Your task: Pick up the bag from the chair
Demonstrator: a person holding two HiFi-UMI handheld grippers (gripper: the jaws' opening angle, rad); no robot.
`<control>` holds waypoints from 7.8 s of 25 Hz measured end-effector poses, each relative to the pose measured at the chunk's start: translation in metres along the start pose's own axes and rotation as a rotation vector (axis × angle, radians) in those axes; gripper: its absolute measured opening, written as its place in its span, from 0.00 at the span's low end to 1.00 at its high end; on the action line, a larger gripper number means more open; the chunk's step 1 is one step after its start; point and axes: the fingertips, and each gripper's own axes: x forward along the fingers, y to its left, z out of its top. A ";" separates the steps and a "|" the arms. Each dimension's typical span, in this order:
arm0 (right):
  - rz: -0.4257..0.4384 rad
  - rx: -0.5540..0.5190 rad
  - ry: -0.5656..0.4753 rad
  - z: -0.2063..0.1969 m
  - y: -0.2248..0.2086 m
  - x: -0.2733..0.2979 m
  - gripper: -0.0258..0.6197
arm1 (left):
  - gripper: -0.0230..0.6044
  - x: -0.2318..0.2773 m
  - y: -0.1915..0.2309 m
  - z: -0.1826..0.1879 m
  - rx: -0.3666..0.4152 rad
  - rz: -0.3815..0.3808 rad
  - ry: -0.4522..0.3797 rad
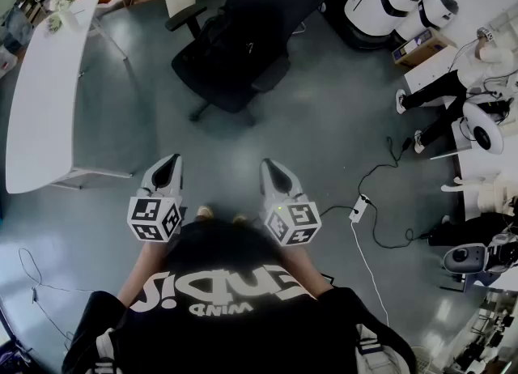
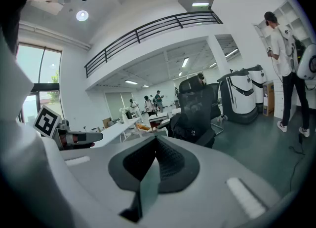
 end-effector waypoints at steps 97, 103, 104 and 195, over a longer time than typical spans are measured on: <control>-0.113 0.059 0.024 0.170 -0.226 0.426 0.04 | 0.09 0.492 0.179 0.192 0.008 -0.139 0.013; -0.099 0.052 0.010 0.189 -0.246 0.451 0.04 | 0.14 0.521 0.179 0.197 -0.001 -0.156 0.026; -0.095 0.051 0.008 0.192 -0.248 0.455 0.04 | 0.15 0.525 0.180 0.198 -0.002 -0.158 0.029; -0.163 0.120 0.058 0.183 -0.317 0.472 0.04 | 0.12 0.671 0.207 0.197 0.042 -0.154 0.153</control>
